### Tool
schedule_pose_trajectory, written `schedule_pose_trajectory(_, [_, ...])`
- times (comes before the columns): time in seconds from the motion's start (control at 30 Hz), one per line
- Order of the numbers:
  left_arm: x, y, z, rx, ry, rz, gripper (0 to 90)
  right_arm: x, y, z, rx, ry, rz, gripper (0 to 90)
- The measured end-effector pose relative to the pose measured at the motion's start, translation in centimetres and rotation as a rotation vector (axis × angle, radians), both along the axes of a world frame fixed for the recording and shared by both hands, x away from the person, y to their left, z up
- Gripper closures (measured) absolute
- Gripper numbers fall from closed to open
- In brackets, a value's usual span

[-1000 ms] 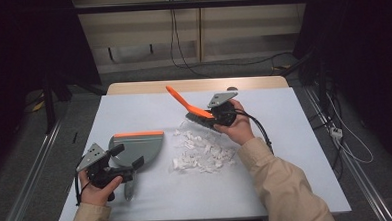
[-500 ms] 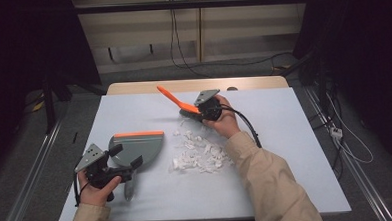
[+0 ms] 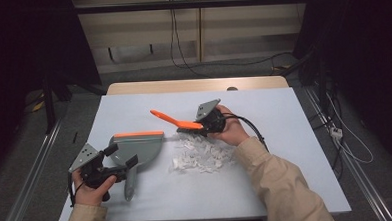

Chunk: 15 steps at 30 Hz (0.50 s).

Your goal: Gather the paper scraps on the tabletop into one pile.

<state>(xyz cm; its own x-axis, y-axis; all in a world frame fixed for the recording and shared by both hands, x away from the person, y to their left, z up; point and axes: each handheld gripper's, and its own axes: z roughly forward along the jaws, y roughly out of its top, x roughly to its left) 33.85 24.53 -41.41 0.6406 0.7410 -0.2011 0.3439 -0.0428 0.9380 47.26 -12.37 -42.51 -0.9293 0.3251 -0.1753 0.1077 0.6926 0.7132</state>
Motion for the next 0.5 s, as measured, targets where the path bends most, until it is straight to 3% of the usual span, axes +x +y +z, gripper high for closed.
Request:
schedule_pose_trajectory(0.23, [0.1,-0.3,0.0,0.01,-0.001,-0.025,6.1,-2.8,-0.8,0.6,0.009,0.042,0.046,71.8])
schedule_pose_trajectory(0.43, [0.2,-0.7,-0.1,0.014,0.0,-0.043,6.1,-3.9,-2.2,2.1,0.072,0.026,-0.015,71.8])
schedule_pose_trajectory(0.5, [0.3,-0.8,-0.1,0.013,0.003,-0.048,6.2,-4.1,-2.6,2.6,0.071,0.011,-0.053,71.8])
